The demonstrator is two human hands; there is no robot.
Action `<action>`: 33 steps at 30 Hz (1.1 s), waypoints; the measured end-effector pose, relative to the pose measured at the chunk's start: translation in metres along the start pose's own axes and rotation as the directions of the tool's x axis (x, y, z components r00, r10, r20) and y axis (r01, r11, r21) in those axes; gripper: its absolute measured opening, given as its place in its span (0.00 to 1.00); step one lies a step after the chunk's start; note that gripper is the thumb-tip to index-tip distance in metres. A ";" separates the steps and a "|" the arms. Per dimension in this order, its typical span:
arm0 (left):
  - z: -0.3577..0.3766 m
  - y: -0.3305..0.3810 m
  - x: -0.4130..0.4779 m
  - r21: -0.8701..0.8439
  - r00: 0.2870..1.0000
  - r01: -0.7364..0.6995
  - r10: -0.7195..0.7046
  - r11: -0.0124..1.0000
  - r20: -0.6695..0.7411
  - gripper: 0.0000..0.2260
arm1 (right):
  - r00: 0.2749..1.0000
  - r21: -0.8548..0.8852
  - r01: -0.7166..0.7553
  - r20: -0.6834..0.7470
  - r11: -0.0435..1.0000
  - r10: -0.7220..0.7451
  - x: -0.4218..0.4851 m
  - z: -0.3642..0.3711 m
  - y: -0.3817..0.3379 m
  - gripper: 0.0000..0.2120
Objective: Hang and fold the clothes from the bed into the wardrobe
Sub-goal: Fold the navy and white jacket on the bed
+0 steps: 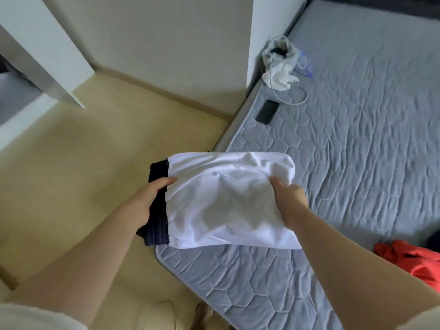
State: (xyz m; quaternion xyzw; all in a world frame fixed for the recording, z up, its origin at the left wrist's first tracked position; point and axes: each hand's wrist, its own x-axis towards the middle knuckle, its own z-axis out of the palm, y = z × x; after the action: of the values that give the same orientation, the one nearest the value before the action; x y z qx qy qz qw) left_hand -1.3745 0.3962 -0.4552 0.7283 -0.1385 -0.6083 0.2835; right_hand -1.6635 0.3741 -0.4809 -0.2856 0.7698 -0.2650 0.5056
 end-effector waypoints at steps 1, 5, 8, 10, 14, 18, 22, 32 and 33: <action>-0.011 0.016 -0.017 -0.033 0.999 -0.034 0.033 0.999 -0.012 0.10 | 0.998 0.010 0.051 0.023 0.999 -0.051 -0.011 0.002 -0.025 0.15; -0.055 0.077 -0.090 -0.112 0.982 -0.181 0.173 0.977 -0.078 0.09 | 0.972 0.026 0.218 0.086 0.976 -0.219 -0.064 0.008 -0.122 0.14; -0.104 0.115 -0.146 -0.182 0.942 -0.326 0.304 0.928 -0.140 0.08 | 0.925 0.078 0.345 0.139 0.935 -0.353 -0.111 0.020 -0.190 0.14; -0.142 0.127 -0.180 -0.208 0.931 -0.357 0.327 0.911 -0.164 0.10 | 0.881 0.077 0.422 0.199 0.903 -0.429 -0.143 0.036 -0.224 0.14; -0.215 0.138 -0.228 -0.276 0.887 -0.445 0.376 0.852 -0.268 0.10 | 0.791 0.104 0.522 0.312 0.846 -0.526 -0.201 0.080 -0.278 0.14; -0.290 0.152 -0.264 -0.285 0.822 -0.542 0.427 0.791 -0.377 0.09 | 0.712 0.149 0.565 0.409 0.812 -0.571 -0.255 0.144 -0.322 0.14; -0.373 0.159 -0.283 -0.280 0.763 -0.610 0.454 0.741 -0.461 0.09 | 0.637 0.197 0.587 0.486 0.785 -0.598 -0.302 0.225 -0.353 0.12; -0.536 0.178 -0.284 -0.286 0.713 -0.629 0.390 0.723 -0.582 0.11 | 0.547 0.218 0.584 0.606 0.782 -0.578 -0.376 0.400 -0.400 0.17; -0.548 0.180 -0.282 -0.305 0.719 -0.623 0.374 0.720 -0.585 0.10 | 0.543 0.222 0.582 0.611 0.782 -0.577 -0.378 0.413 -0.405 0.18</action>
State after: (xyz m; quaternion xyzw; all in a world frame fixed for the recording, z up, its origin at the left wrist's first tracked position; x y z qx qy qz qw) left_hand -0.8830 0.5398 -0.0684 0.6932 -0.1048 -0.3166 0.6389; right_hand -1.0867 0.3104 -0.1061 -0.5983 0.4078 -0.2979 0.6221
